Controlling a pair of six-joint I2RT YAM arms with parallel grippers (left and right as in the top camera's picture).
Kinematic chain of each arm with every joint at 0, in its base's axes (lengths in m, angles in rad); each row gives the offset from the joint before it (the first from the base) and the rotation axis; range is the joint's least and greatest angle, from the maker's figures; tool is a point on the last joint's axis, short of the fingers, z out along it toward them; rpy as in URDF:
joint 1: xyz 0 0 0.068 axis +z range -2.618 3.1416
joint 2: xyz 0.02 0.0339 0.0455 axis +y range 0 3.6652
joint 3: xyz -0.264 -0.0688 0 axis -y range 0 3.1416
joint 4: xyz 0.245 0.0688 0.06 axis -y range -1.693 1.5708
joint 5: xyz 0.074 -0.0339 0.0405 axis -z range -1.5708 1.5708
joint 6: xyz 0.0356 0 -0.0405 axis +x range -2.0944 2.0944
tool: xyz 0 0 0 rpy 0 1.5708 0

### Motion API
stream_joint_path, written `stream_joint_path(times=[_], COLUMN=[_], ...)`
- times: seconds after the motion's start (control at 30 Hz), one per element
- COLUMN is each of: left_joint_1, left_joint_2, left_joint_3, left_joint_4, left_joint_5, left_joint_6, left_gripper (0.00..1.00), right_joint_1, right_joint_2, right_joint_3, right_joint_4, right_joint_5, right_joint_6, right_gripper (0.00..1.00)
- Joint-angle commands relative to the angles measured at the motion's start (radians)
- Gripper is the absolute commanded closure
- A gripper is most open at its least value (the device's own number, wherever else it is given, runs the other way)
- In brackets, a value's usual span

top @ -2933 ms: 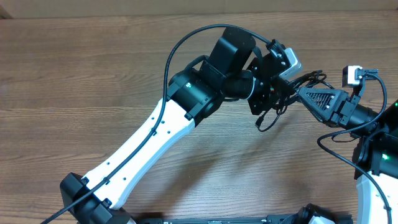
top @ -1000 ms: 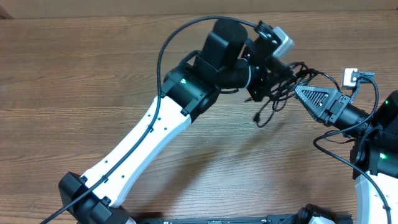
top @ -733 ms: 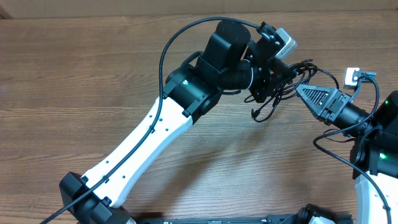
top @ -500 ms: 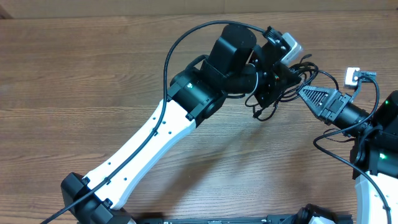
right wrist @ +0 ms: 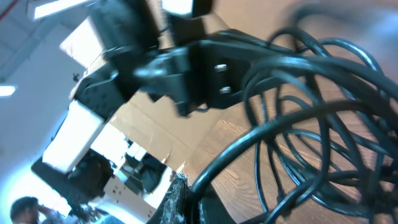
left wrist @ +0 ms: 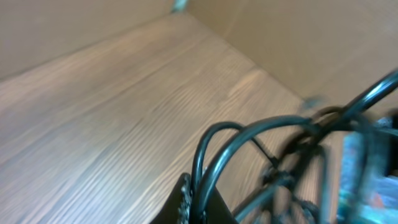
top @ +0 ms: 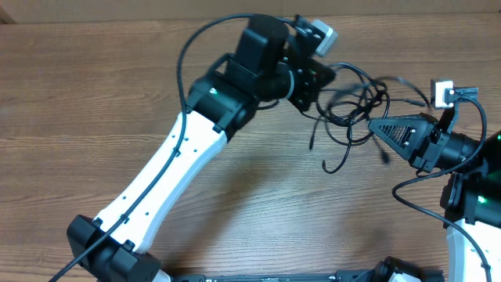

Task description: Untangle cables

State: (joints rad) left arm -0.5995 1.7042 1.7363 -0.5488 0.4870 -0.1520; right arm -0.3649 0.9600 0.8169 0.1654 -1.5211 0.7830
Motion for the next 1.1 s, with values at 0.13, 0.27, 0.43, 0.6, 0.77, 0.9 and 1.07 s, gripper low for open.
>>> stream_joint_path(times=[0.13,0.27,0.43,0.6,0.77,0.9,1.07], left_joint_1=[0.098,0.154,0.25,0.348,0.383,0.368,0.344], left_joint_2=[0.004,0.004,0.004,0.004,0.004,0.004,0.004], left_joint_3=[0.006,0.006,0.006,0.006,0.006,0.006,0.006], left_joint_4=[-0.122,-0.167,-0.193,-0.208,-0.203,-0.198,-0.175], left_joint_5=[-0.124,-0.245,-0.261,-0.216,0.03,0.206,0.372], left_joint_6=[0.051,0.052,0.051,0.051,0.126,0.192,0.209], left_gripper=[0.96,0.96,0.96,0.96,0.96,0.96,0.96], right_joint_1=[0.005,0.005,0.005,0.005,0.005,0.005,0.005], right_joint_2=[-0.028,-0.028,-0.028,-0.028,-0.024,0.024,0.103], right_joint_3=[0.014,0.014,0.014,0.014,0.014,0.014,0.014], right_joint_4=[0.283,0.391,0.391,0.391,0.391,0.353,0.327], right_joint_5=[-0.048,-0.048,-0.048,-0.048,-0.048,-0.048,-0.047], right_joint_6=[0.276,0.373,0.374,0.373,0.373,0.373,0.373], right_gripper=[0.96,0.96,0.96,0.96,0.96,0.51,0.23])
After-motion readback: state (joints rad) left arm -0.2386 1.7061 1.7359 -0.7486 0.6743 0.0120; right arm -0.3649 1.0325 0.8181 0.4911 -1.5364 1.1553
